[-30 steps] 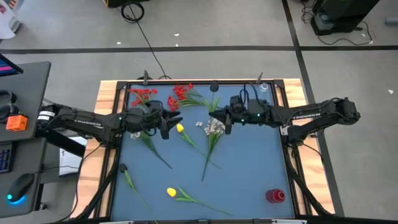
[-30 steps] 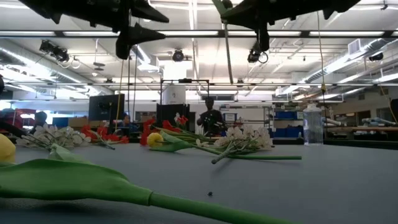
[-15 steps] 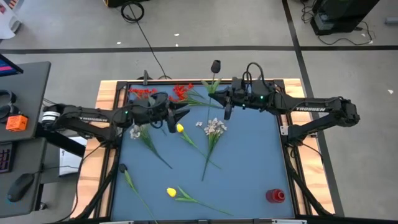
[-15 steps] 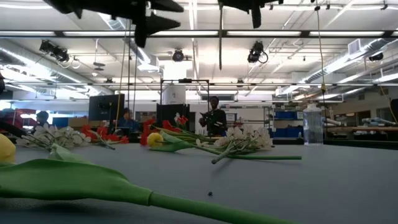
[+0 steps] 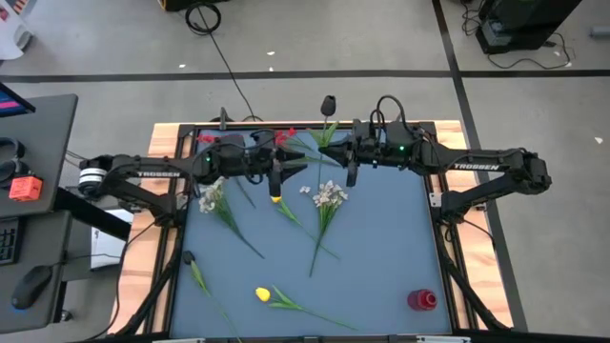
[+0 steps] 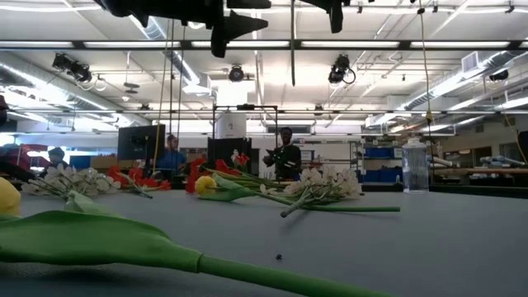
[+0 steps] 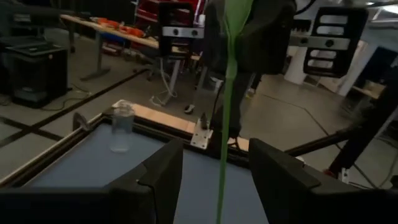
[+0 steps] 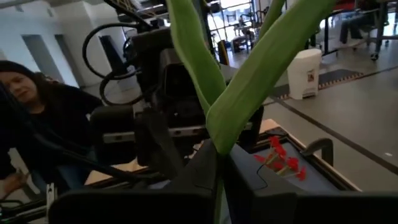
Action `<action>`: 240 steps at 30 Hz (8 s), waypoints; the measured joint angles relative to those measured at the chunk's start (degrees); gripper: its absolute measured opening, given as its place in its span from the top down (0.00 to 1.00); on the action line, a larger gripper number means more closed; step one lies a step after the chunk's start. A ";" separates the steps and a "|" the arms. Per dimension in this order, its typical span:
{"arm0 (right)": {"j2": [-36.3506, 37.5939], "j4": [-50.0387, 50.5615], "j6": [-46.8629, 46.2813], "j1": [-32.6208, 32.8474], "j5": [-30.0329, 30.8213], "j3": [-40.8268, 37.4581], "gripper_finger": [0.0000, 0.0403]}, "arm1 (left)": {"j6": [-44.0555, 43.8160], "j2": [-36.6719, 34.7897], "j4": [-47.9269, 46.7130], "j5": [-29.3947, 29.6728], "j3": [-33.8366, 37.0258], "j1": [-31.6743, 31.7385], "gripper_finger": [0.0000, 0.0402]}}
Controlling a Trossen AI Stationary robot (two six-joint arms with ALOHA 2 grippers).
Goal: Sort flowers into vase by color
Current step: Put the right black flower into the transparent vase, then put the right red flowers into the transparent vase
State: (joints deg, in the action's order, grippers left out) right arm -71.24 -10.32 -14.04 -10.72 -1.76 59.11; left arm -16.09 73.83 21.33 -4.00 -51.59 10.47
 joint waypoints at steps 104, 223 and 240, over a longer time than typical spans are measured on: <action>18.03 29.86 2.61 -25.79 51.50 -9.87 1.00 | -5.37 -17.67 -24.64 10.85 8.96 -0.43 0.59; -40.81 48.40 13.84 -1.78 9.50 25.50 0.61 | -39.80 -8.00 -51.19 10.98 7.15 4.42 0.60; -56.20 62.48 19.21 -16.46 -0.10 44.15 0.61 | -38.54 -12.17 -55.33 11.79 7.13 5.12 0.60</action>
State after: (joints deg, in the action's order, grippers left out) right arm -127.44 52.15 5.17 -27.18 -1.86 103.26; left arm -54.63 61.67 -34.00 7.79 -44.47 15.59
